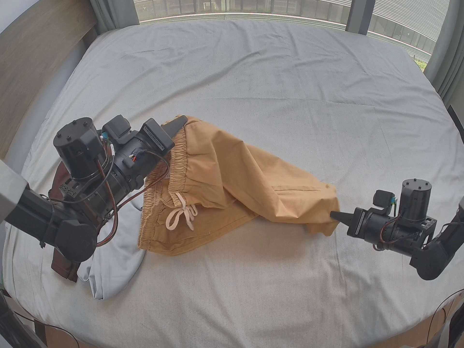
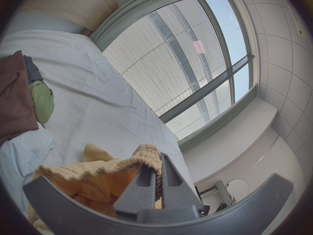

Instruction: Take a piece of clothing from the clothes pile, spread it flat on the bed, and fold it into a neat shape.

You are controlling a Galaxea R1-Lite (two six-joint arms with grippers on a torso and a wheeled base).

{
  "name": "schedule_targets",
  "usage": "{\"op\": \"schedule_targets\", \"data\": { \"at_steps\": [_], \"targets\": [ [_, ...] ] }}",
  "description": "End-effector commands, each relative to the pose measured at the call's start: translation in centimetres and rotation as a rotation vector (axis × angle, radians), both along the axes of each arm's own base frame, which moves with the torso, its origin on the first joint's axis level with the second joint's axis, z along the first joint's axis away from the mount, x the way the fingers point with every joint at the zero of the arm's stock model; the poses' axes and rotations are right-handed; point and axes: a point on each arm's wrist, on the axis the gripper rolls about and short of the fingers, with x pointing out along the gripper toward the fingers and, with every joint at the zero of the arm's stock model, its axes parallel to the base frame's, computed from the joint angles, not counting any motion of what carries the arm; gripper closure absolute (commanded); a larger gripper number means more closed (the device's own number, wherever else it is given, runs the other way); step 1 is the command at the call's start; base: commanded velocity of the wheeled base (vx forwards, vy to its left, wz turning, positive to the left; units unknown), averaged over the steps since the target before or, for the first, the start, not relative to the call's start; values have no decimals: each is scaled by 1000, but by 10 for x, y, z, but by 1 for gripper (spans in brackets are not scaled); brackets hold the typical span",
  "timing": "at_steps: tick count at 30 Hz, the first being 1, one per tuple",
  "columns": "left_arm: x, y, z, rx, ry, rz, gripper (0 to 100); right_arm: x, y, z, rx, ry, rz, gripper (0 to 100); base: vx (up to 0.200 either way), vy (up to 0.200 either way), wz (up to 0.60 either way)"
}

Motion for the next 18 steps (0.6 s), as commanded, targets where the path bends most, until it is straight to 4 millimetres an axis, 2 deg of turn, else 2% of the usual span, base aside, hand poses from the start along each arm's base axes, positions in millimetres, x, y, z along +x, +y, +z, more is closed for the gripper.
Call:
{"op": "schedule_targets", "data": {
  "at_steps": [1,3,4,10,11,18],
  "targets": [
    [8,1,-16,17,32,11,100,7,0,-38,-28,119,15,100,0,0,0],
    [8,0,-16,16,30,11,100,6,0,-42,-15,112,38,100,0,0,0],
    [8,0,-16,16,30,11,100,6,0,-42,-9,99,44,0,0,0,0],
    [9,0,-16,21,26,12,100,14,-7,-43,5,44,9,0,0,0,0],
    [9,0,-18,39,21,15,100,19,-15,-43,8,32,-23,0,0,0,0],
    [10,-1,-19,46,9,16,100,39,-32,-47,18,16,-89,0,0,0,0]
  ]
}}
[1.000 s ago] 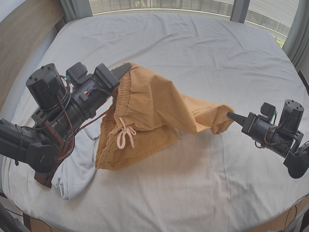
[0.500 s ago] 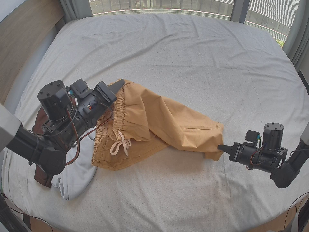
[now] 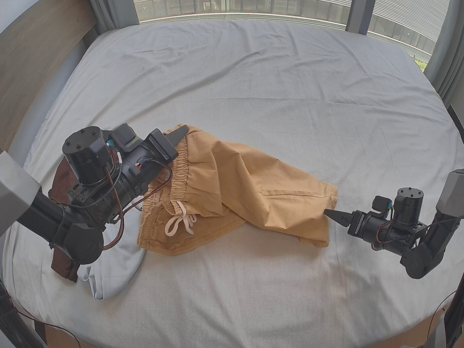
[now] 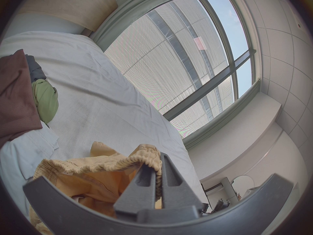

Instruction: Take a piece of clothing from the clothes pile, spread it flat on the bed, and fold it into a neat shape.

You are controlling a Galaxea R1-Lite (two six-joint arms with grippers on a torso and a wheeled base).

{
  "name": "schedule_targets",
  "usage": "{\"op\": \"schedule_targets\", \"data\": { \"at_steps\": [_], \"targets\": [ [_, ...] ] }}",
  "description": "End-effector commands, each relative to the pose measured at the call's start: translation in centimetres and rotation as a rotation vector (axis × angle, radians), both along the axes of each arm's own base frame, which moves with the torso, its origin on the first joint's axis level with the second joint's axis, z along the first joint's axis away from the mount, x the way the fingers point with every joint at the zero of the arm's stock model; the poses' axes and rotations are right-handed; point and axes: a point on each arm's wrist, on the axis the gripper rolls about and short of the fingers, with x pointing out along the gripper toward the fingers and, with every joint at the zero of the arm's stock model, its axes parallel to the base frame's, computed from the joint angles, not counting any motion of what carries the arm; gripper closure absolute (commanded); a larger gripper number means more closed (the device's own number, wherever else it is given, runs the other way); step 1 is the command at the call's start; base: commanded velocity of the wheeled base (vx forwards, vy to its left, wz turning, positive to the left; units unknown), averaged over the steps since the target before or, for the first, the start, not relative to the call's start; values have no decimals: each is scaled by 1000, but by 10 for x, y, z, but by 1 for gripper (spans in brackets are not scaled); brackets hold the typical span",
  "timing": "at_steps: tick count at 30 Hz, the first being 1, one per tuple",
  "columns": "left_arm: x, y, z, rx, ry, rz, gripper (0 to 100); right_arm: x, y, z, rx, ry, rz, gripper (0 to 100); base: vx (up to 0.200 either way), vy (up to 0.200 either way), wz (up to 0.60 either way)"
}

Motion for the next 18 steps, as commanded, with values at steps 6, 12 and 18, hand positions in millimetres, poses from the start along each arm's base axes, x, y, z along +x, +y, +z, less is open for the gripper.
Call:
{"op": "schedule_targets", "data": {
  "at_steps": [6,12,18],
  "targets": [
    [-1,-1,1,1,-5,-2,100,27,-8,-11,41,1,-49,0,0,0,0],
    [-1,-1,1,-2,-12,-4,100,33,6,-7,88,-93,-19,0,0,0,0],
    [-1,-1,2,-5,-18,-4,100,38,17,-5,120,-104,12,0,0,0,0]
  ]
}}
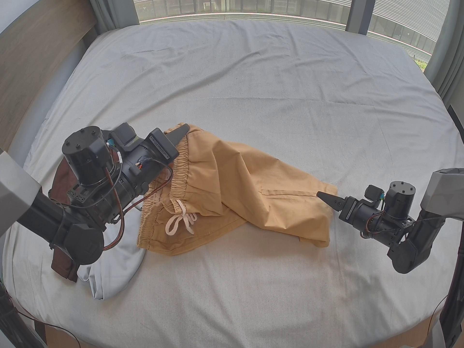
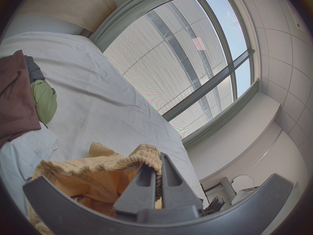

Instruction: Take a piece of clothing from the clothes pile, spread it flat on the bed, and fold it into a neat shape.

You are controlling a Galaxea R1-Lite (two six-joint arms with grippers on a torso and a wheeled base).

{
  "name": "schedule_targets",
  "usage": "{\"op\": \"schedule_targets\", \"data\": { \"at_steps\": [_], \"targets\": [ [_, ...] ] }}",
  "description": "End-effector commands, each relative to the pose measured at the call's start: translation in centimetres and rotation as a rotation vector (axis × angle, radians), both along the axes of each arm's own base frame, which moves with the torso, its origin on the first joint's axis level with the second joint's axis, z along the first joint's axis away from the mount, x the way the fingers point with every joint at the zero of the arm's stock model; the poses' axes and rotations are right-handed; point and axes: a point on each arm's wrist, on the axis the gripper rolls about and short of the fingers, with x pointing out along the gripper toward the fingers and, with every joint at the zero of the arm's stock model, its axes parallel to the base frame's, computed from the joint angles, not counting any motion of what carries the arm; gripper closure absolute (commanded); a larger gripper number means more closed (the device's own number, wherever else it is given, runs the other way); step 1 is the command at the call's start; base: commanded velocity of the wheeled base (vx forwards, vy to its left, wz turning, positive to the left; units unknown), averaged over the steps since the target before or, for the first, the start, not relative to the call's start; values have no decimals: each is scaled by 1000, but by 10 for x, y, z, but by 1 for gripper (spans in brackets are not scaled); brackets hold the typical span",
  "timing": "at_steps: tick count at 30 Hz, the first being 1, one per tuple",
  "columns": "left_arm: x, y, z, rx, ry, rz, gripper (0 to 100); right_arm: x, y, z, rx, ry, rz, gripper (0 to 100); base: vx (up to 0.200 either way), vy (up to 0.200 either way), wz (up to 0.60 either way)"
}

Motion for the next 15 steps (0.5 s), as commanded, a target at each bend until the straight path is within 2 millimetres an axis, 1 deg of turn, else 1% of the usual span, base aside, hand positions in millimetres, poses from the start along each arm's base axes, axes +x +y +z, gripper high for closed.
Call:
{"op": "schedule_targets", "data": {
  "at_steps": [1,5,10,12,15],
  "targets": [
    [0,0,1,-5,-9,0,100,5,9,-1,31,1,21,0,0,0,0],
    [-1,0,1,-6,-13,0,100,6,12,6,88,-23,25,0,0,0,0],
    [0,0,0,-6,-12,0,100,3,11,12,109,-54,38,0,0,0,0],
    [1,0,0,-6,-12,2,100,-3,10,20,120,-62,48,0,0,0,0],
    [1,1,0,-6,-12,3,100,-13,9,27,152,-45,103,0,0,0,0]
  ]
}}
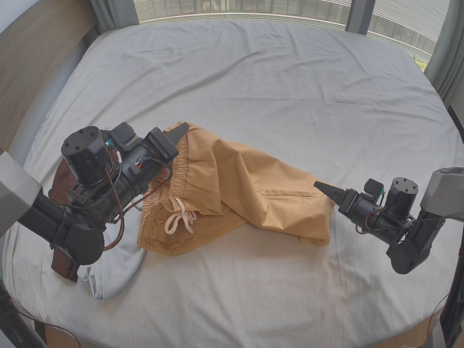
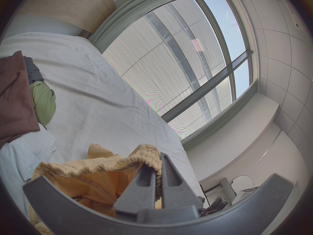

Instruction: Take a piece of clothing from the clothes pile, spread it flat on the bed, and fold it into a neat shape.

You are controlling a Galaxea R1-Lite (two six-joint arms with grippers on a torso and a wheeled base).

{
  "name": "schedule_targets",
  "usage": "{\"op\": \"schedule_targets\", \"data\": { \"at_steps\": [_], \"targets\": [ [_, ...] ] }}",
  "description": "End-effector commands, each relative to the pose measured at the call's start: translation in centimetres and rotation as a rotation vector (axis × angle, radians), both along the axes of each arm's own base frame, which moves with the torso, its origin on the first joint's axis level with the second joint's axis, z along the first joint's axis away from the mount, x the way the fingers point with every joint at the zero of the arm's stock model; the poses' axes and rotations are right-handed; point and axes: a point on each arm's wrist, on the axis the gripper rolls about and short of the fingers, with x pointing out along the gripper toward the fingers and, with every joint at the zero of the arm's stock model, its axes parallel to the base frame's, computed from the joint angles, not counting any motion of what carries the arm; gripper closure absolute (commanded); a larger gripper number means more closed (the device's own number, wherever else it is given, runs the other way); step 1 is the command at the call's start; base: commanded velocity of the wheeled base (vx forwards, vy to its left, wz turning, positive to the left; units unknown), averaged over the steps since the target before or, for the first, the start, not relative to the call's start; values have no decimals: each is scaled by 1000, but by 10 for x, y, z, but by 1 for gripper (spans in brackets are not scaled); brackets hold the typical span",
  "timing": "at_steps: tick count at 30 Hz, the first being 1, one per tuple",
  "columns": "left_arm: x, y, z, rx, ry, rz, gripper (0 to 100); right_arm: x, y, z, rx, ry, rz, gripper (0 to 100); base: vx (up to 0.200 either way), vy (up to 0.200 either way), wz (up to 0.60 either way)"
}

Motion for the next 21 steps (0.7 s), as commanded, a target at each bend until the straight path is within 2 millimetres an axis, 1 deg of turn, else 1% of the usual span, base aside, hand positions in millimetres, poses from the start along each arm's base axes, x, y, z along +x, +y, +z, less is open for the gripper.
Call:
{"op": "schedule_targets", "data": {
  "at_steps": [1,4,9,12,16,21],
  "targets": [
    [1,0,-1,2,3,3,100,-13,-2,15,34,-3,53,0,0,0,0],
    [1,0,-1,0,2,2,100,-15,-3,18,64,9,86,0,0,0,0],
    [1,0,0,-1,-1,2,100,-10,-2,17,78,13,95,0,0,0,0],
    [1,0,0,-4,-8,1,100,1,2,8,77,17,98,0,0,0,0],
    [0,0,1,-8,-16,1,100,10,4,4,79,10,113,0,0,0,0],
    [-1,0,3,-12,-26,-2,100,11,9,-3,80,33,142,0,0,0,0]
  ]
}}
